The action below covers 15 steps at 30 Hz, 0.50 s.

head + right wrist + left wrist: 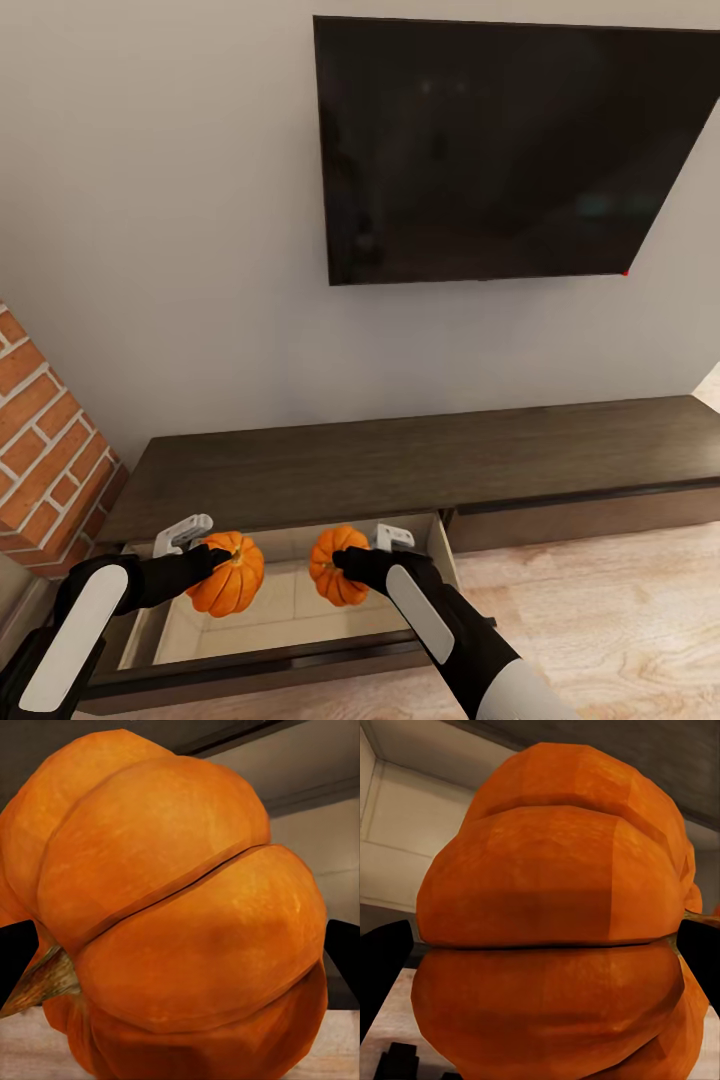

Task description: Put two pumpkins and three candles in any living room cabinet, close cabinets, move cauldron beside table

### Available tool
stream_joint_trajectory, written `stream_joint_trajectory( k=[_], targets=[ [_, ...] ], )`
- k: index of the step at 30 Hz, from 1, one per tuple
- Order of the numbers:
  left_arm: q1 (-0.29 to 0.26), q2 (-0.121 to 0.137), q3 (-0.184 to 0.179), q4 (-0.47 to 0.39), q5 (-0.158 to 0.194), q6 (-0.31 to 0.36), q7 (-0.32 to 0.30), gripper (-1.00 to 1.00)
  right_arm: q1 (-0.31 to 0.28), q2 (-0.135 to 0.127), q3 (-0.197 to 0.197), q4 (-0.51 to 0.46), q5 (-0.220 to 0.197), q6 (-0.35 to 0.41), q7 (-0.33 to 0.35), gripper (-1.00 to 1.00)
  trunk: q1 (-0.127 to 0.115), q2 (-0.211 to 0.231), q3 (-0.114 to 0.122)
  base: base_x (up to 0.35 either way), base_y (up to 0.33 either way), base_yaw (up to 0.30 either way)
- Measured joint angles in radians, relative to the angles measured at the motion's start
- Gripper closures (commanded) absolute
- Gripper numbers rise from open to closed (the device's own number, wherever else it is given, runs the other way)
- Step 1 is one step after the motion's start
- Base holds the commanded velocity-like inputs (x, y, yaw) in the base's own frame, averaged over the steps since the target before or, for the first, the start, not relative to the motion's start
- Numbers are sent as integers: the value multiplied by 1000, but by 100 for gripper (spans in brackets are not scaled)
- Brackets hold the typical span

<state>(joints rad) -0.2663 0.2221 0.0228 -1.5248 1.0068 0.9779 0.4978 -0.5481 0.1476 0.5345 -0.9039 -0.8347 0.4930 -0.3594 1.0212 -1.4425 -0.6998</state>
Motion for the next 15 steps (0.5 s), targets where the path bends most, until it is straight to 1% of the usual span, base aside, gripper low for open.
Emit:
stream_joint_trajectory(
  k=[3,8,11,12,15],
  targets=[
    [0,0,0,1,0,0,-3,100,0,0,0,0,0,-4,1,100,0,0,0,0,0,0],
    [0,1,2,1,0,0,-4,100,0,1,0,0,-4,-37,1,100,0,0,0,-31,1,13],
    [0,2,14,1,3,-2,-4,100,0,1,0,1,-3,-41,0,100,0,0,0,-114,56,192],
    [0,2,18,1,-3,1,-4,100,0,1,0,0,-4,-42,0,100,0,0,0,-96,50,256],
    [0,1,24,1,-3,1,-5,100,0,2,0,0,-5,-43,1,100,0,0,0,-32,17,181]
  ],
)
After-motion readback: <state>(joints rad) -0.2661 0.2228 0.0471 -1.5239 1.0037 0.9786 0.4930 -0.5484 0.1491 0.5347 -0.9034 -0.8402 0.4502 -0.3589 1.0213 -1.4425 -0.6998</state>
